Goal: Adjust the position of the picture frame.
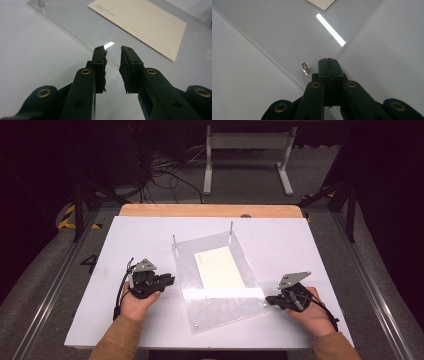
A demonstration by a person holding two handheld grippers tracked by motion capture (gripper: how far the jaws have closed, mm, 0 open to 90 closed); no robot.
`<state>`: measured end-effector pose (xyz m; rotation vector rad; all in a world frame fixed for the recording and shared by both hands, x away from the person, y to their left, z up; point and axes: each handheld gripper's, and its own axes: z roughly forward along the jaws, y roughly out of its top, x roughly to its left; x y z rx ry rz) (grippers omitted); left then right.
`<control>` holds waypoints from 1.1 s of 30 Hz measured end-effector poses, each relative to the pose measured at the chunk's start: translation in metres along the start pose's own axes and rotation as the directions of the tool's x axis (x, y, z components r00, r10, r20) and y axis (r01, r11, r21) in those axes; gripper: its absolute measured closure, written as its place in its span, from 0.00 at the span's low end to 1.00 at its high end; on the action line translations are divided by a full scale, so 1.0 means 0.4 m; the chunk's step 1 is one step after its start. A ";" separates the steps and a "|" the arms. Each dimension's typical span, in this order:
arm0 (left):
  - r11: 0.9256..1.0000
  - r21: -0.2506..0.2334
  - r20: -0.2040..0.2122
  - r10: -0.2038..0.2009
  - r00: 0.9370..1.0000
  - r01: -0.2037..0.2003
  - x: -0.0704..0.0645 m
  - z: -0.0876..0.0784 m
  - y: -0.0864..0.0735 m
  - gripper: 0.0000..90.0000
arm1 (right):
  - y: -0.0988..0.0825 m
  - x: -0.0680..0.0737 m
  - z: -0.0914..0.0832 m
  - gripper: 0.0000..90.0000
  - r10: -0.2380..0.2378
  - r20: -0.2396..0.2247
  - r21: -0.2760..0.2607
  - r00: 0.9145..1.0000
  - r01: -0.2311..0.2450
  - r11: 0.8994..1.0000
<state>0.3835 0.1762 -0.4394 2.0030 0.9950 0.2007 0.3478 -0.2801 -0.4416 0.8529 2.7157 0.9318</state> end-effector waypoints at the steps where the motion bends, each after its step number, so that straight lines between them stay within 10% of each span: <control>1: 1.000 -0.001 -0.003 0.000 1.000 0.000 0.001 0.000 0.000 0.82 | 0.004 0.007 0.004 1.00 -0.006 -0.009 -0.003 1.000 0.006 1.000; 24: 1.000 -0.005 -0.040 -0.025 0.999 0.025 0.027 -0.011 -0.013 0.82 | 0.063 0.105 0.062 0.99 -0.125 -0.106 -0.015 0.986 0.124 0.992; 33: 0.999 0.002 -0.067 -0.043 0.997 0.043 0.040 -0.012 -0.019 0.79 | 0.088 0.131 0.034 0.81 -0.180 -0.124 -0.070 0.976 0.173 0.983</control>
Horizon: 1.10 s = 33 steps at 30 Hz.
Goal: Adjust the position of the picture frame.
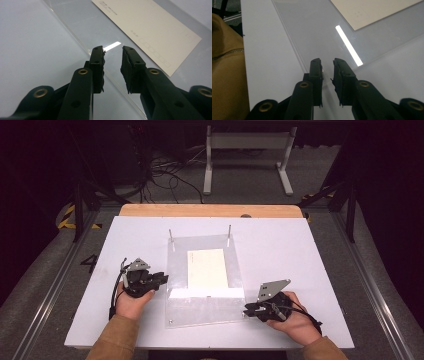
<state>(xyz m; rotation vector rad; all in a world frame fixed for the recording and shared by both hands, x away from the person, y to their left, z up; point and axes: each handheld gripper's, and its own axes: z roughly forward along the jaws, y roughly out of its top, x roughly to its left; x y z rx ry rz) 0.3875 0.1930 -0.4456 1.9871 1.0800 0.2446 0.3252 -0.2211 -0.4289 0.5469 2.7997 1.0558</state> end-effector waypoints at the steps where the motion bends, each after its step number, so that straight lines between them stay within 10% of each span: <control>1: 1.000 -0.001 0.002 -0.005 1.000 0.005 0.002 0.000 -0.001 0.78 | 0.002 0.003 0.005 0.79 -0.006 -0.003 0.004 1.000 0.006 1.000; 33: 0.998 0.048 -0.020 -0.031 0.999 0.031 0.018 0.013 -0.012 0.79 | -0.002 0.044 0.029 0.92 -0.103 -0.060 0.056 0.993 0.107 0.993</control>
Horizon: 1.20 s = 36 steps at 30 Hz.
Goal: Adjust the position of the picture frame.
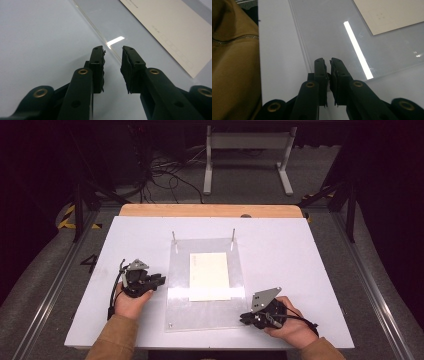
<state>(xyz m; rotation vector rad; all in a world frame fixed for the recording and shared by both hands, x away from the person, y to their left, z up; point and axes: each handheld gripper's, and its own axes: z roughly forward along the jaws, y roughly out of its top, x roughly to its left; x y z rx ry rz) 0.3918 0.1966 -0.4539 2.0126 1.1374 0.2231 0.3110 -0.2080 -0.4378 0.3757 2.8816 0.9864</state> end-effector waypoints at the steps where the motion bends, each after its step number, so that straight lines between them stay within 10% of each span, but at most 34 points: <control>1: 1.000 0.003 0.001 0.009 1.000 -0.009 0.002 0.002 0.001 0.79 | 0.000 0.006 -0.001 0.92 -0.002 -0.002 0.003 1.000 0.002 1.000; 26: 0.999 0.009 0.031 0.038 0.999 -0.038 -0.029 0.003 0.002 0.79 | -0.016 0.070 -0.022 0.93 -0.010 -0.078 0.051 0.997 0.014 0.999; 31: 0.999 -0.027 0.037 0.048 0.998 -0.047 -0.032 -0.009 0.005 0.75 | -0.016 0.060 -0.048 0.84 0.003 -0.056 -0.079 0.998 -0.007 0.997; 36: 0.995 -0.072 0.035 0.075 0.997 -0.072 -0.037 -0.025 0.008 0.68 | -0.006 0.038 -0.089 0.72 0.082 0.013 -0.223 0.997 -0.077 0.972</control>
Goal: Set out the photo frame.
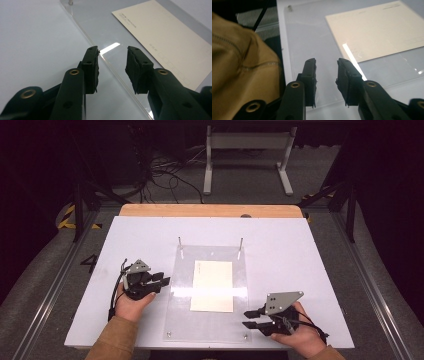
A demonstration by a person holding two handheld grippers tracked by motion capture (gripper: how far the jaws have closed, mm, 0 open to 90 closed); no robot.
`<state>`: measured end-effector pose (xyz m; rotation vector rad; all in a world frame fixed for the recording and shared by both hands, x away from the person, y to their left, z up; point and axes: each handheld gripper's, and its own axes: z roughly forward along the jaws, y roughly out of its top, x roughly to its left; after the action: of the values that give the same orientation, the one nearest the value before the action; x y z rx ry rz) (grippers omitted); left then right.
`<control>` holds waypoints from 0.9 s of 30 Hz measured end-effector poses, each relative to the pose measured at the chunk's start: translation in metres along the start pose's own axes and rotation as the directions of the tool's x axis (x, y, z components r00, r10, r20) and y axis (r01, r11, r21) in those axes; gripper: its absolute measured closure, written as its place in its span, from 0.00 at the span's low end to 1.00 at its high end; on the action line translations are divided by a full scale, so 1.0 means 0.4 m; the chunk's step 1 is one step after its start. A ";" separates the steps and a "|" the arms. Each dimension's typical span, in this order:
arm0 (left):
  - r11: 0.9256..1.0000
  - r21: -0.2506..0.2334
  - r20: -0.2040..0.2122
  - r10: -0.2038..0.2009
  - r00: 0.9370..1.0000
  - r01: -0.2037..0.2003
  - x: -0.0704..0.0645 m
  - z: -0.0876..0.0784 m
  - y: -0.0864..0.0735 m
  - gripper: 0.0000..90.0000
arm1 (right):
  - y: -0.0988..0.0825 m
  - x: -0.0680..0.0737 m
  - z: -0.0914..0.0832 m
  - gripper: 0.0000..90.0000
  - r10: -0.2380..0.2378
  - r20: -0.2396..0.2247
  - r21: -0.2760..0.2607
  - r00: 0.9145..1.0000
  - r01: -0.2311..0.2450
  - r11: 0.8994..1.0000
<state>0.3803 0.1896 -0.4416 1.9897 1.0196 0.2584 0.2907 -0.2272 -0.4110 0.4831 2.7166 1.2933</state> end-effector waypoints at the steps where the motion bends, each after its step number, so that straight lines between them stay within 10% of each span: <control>1: 1.000 -0.017 0.002 0.011 1.000 -0.011 -0.006 -0.006 0.001 0.67 | 0.003 -0.006 -0.006 0.69 0.025 0.008 -0.017 1.000 -0.024 1.000; 13: 0.993 -0.104 0.036 0.064 0.997 -0.060 -0.017 -0.035 0.001 0.56 | 0.033 -0.082 -0.047 0.46 0.130 0.147 -0.151 0.981 -0.107 0.983; 27: 0.986 -0.153 0.019 0.064 0.998 -0.061 -0.011 -0.093 -0.030 0.52 | 0.095 -0.225 -0.039 0.50 0.203 0.270 -0.236 0.941 -0.140 0.962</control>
<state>0.3514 0.2125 -0.4275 1.8838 0.8962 0.3360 0.3815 -0.2452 -0.3762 0.8306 2.3057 1.4069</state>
